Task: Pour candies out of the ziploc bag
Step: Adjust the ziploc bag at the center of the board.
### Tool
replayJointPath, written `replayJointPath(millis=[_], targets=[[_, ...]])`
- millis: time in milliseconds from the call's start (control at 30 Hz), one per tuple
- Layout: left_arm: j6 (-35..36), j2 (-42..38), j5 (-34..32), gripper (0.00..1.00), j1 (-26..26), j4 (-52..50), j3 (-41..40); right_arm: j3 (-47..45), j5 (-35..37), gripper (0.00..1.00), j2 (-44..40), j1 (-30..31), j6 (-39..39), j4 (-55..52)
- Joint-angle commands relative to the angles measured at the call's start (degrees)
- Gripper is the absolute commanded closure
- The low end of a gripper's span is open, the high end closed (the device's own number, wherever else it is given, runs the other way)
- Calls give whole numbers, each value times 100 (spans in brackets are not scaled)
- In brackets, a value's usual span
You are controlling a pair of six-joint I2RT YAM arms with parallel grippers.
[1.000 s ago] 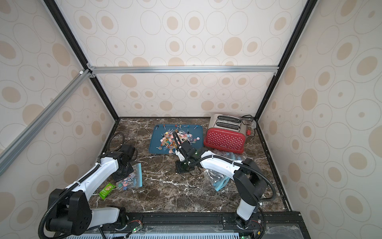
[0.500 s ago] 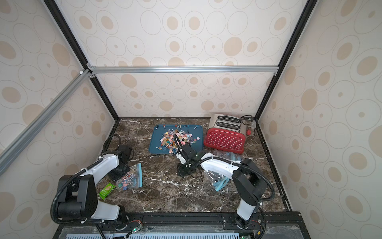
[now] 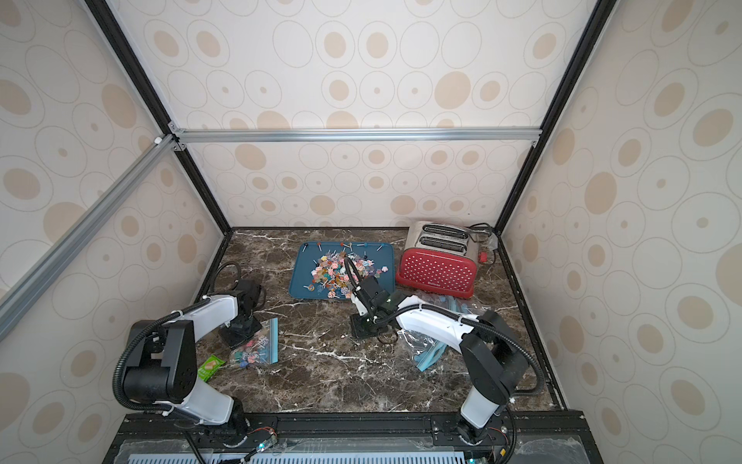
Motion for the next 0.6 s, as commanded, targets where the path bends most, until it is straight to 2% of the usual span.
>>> replayJointPath(millis=[0,133,400,500,567], targets=[[178,145,704,100,-377,105,187,-49,160,76,-164,-59,-93,-217],[129,280,1331,100,-826,339,104,-41,217,76,-199,-78,-79,-294],[-75,466,1974,100,-1937,485,410,-7,406,76,-302,-127,-92,-446],[-36,470,1949,100,-2227,342,685,2,481,75,-333,-134,-103,-524],[24,346,1645,100,-2262,44,845,-28,491,75,-375,-144,-103,-527]])
